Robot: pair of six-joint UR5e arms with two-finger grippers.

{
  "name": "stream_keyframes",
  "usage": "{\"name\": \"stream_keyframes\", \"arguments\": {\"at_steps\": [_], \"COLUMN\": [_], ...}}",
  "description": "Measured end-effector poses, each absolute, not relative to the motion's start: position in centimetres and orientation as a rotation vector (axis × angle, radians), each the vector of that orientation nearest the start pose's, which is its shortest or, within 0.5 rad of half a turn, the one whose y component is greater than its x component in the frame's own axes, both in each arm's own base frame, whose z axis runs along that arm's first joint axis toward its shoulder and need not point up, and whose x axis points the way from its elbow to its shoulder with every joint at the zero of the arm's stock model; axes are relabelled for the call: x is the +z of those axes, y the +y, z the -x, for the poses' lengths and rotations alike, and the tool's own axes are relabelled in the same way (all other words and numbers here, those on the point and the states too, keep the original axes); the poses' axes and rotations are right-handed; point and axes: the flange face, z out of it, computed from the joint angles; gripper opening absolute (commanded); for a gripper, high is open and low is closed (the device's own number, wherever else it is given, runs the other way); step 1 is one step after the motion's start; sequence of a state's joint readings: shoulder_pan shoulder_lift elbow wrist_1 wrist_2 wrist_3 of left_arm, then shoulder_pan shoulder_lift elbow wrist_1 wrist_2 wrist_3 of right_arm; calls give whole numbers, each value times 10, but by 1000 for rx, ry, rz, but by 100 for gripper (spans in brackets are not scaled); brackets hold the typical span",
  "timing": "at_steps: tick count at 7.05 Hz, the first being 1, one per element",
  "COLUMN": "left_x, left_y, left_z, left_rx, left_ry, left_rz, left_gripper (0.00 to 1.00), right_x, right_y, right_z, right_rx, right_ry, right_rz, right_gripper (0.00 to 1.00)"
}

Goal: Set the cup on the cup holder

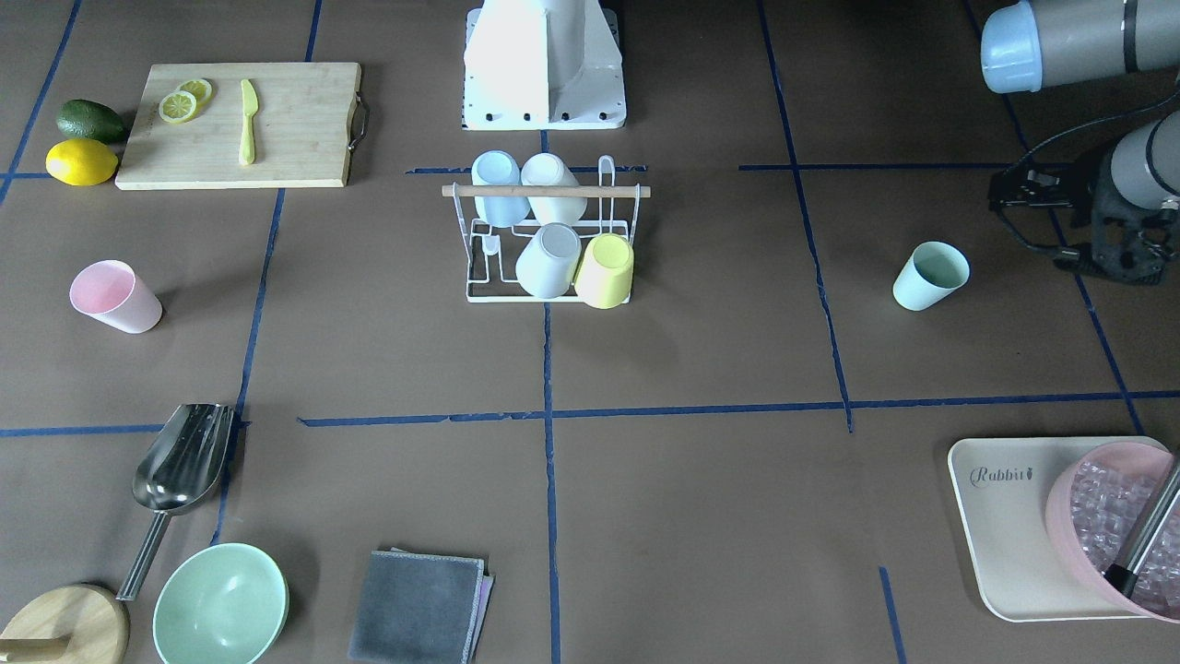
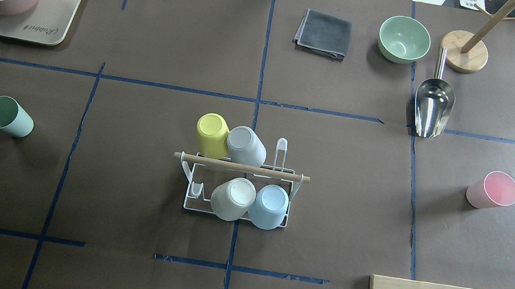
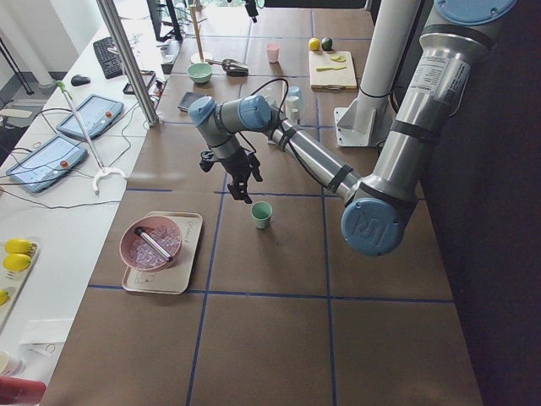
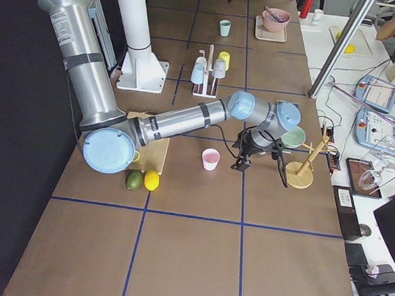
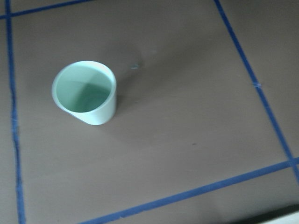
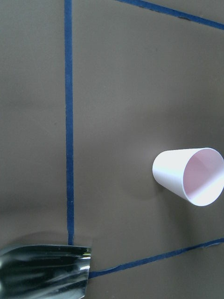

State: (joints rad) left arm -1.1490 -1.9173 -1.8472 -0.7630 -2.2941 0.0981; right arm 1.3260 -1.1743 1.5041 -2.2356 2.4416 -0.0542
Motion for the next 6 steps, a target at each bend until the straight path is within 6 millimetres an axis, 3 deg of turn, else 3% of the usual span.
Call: {"name": "stream_keyframes", "arguments": {"at_steps": [2, 4, 6], "left_x": [440, 446, 454], "left_y": [-537, -565, -591], "left_z": [-197, -232, -267], "left_rx": [453, 463, 471], "left_ry": [659, 641, 624], "left_rz": [372, 429, 487], "left_gripper": [100, 100, 100], "right_x": [542, 567, 576], "right_y": [-627, -625, -615], "right_z": [122, 163, 197], "right_rx": [-140, -168, -201], "right_ry": [-820, -840, -846], "right_rz": [483, 562, 604], "right_gripper": [100, 100, 100]}}
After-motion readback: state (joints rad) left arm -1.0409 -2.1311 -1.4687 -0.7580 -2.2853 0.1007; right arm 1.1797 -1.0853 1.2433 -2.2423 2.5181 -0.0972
